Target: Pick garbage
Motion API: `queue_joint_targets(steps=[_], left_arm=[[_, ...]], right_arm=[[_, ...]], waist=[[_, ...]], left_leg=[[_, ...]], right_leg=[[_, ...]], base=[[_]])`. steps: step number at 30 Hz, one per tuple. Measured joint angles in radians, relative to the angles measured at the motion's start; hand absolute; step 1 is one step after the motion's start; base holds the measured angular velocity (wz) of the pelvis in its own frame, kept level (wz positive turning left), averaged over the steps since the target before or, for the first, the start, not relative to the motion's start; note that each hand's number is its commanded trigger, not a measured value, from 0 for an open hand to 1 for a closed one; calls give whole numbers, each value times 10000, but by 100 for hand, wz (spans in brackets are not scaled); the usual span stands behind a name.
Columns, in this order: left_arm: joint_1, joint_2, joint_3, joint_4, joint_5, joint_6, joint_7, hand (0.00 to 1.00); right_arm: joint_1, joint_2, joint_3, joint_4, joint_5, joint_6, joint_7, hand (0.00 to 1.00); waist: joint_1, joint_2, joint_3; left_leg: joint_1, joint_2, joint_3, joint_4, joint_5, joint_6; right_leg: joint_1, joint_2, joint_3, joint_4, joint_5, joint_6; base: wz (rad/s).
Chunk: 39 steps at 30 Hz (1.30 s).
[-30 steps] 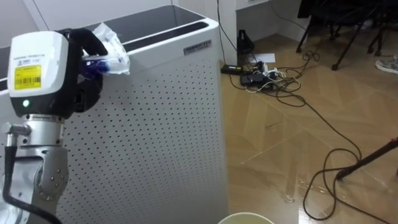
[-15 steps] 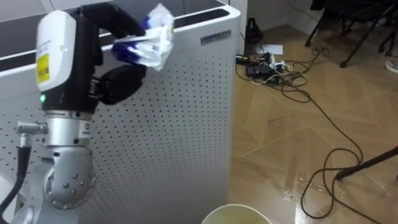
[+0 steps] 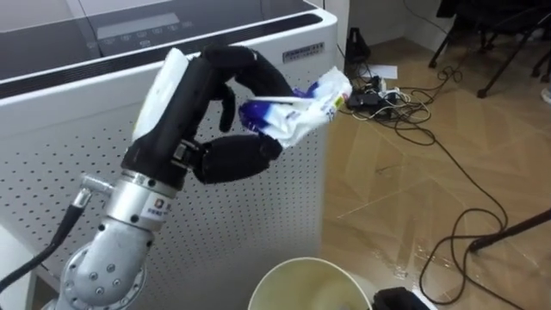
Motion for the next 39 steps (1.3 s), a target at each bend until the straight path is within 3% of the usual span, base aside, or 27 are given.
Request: queue_joint_targets(steps=[8,12,16,22,28,29,30,31,32,39], left_arm=[[1126,-43,-663,705,-7,-62,-592,100],[1176,-123,-1236,2200,-12,-60,-757,100],[1175,-421,-1526,3553,-6,-51,-1199,100],[1194,-575,-1944,4117,-481,-29,-1547,100],[1196,-968,-2493,5151,-678,-21,-1799,100],[1200,-991,-2551,5259,-677,-8,-1845,94],[1201,-1048,-2679,5442,-668,19,-1903,64],[1200,-1056,-2739,5603,-644,19,-1920,42],[1201,-1110,-2763,5740,-638,22,-1920,0],[1201,-1121,-2759,6043,-519,23,-2198,0]], right_arm=[[-412,5,272,7,27,0,-59,100],[-1199,66,292,930,42,-113,124,100],[-1822,262,299,1997,35,-207,99,100],[-1890,267,412,2057,340,-208,-91,100],[-2163,342,662,2257,469,-216,9,100],[-2176,357,661,2268,467,-216,6,100],[-2238,399,662,2377,466,-218,5,100],[-2342,426,662,2599,464,-242,7,100],[-2438,433,662,2852,465,-257,8,100],[-2461,358,656,3004,417,-257,27,100]], waist=[[-82,-140,21],[-101,-186,39],[-110,-264,93],[-77,-327,137],[-116,-399,184],[-112,-409,190],[-108,-426,200],[-109,-439,208],[-101,-445,213],[-108,-476,232]], left_leg=[[-708,-35,-63,187,53,22],[-1189,-44,-38,348,75,36],[-1505,-38,-58,444,77,38],[-2218,-37,-90,611,78,39],[-2303,-28,-38,511,79,39],[-2319,-27,-37,509,79,39],[-2348,-23,-35,509,79,39],[-2379,-24,-34,508,79,39],[-2406,-26,-35,503,79,39],[-2425,-25,-29,471,78,39]], right_leg=[[-706,-49,-12,208,5,-8],[-1190,-87,-35,379,12,-19],[-1445,-126,-116,389,15,-25],[-2168,-193,-222,588,16,-26],[-2310,-174,-183,541,16,-26],[-2324,-170,-182,537,16,-26],[-2350,-156,-183,535,16,-26],[-2374,-146,-191,527,16,-26],[-2406,-140,-194,524,16,-26],[-2444,-139,-257,522,16,-26]], base=[[1],[1],[2],[2],[-3],[0],[0],[0],[0],[0]])
